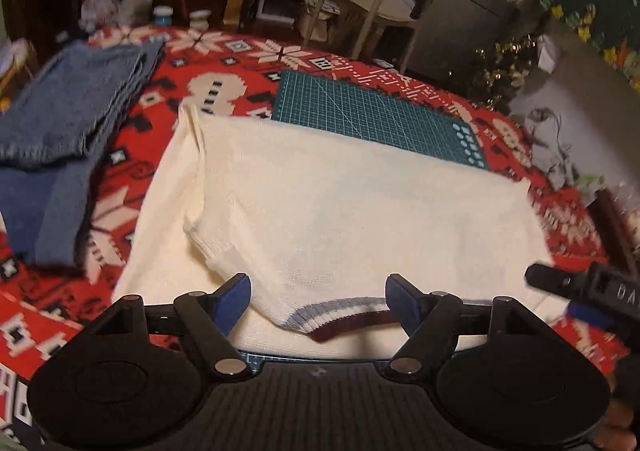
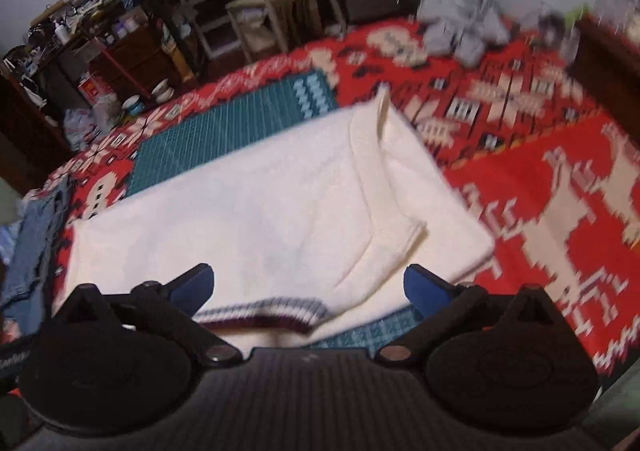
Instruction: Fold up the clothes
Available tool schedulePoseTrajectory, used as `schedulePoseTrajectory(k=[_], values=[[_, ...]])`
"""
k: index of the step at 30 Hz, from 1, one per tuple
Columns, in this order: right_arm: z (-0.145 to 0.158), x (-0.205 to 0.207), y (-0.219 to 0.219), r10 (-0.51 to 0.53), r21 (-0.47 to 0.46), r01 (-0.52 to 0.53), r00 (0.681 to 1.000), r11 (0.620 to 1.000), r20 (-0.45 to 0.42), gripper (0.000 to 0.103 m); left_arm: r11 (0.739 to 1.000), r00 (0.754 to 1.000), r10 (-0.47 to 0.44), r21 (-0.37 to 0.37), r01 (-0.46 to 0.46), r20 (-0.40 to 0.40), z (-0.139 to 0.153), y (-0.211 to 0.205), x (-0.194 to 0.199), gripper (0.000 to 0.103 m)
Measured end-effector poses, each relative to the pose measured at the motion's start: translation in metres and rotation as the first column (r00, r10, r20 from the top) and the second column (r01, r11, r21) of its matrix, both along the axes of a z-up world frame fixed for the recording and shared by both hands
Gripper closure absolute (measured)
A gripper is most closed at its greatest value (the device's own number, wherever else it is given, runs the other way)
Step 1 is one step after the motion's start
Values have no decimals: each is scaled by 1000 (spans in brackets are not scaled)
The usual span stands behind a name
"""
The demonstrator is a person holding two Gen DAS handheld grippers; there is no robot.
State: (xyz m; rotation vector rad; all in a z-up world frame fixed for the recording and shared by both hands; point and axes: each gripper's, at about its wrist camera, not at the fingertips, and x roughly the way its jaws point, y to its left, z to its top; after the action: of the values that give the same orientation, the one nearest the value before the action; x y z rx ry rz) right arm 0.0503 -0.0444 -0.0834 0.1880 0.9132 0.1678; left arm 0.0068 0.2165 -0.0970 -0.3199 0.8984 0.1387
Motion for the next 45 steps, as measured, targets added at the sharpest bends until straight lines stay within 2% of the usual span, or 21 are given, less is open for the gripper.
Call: schedulePoseTrajectory(k=[2, 6, 9, 11, 16, 20, 23, 27, 33, 38, 45], values=[[2, -6, 5, -27, -54, 30, 997, 998, 68, 1, 999, 999, -33, 43, 33, -7, -2, -6, 2, 27], [-3, -14, 23, 59, -220, -18, 981, 975, 183, 1, 997, 999, -26, 69, 28, -25, -12, -14, 7, 21], [-6, -16, 30, 146, -224, -102, 971, 969, 187, 1, 993, 1000, -8, 114, 5, 27, -11, -18, 6, 21], [-9, -17, 36, 203, -226, -159, 961, 961, 190, 1, 991, 999, -2, 131, -4, 42, -13, -20, 6, 15], [-8, -25, 44, 197, -245, -128, 940, 961, 280, 1, 984, 999, -38, 177, 38, -4, -25, -25, 11, 13], [-20, -24, 53, 252, -273, -184, 937, 944, 241, 1, 973, 998, -59, 223, 55, 7, -29, -29, 9, 13], [-36, -16, 59, 264, -326, -204, 953, 923, 150, 1, 960, 997, -78, 269, 71, 13, -34, -35, 7, 11], [-48, -12, 59, 256, -318, -213, 962, 924, 99, 1, 938, 993, -106, 335, 87, 40, -35, -43, 2, 9], [-52, -9, 48, 248, -269, -217, 964, 939, 90, 1, 920, 991, -124, 379, 96, 52, -36, -47, 1, 6], [-53, -9, 47, 241, -262, -208, 966, 942, 99, 1, 929, 994, -102, 362, 79, 43, -39, -43, 2, 0], [-53, -8, 47, 234, -258, -202, 967, 945, 100, 1, 967, 998, -50, 252, 36, 47, -43, -30, 1, 0]])
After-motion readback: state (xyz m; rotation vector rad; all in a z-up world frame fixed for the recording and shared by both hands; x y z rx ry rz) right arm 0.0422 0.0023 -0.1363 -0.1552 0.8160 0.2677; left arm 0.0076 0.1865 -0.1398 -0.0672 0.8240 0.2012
